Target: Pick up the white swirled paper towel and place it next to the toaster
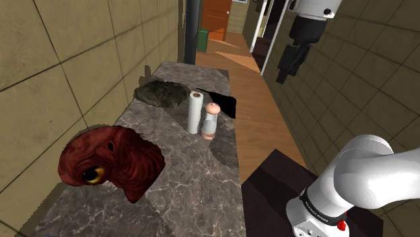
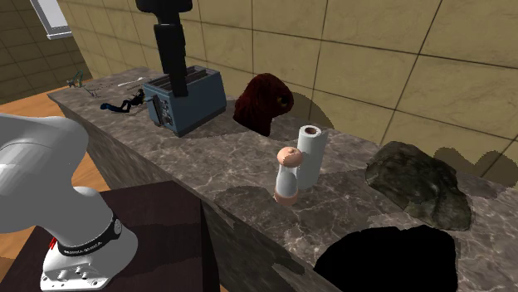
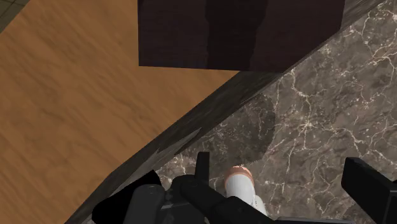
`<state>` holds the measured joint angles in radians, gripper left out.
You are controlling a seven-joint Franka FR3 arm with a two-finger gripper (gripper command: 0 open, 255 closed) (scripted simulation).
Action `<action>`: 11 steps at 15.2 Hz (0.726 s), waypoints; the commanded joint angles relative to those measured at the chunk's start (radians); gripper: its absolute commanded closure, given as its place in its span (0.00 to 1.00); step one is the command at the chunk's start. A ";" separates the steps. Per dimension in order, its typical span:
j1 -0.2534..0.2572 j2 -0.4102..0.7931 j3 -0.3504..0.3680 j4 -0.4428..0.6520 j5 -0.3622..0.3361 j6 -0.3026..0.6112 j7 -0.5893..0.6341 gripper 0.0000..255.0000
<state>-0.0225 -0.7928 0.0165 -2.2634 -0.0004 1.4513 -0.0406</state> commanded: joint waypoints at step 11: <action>0.001 0.255 0.083 -0.022 0.014 0.325 0.105 0.00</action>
<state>-0.0214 -0.5636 0.0918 -2.2898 0.0144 1.7473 0.0529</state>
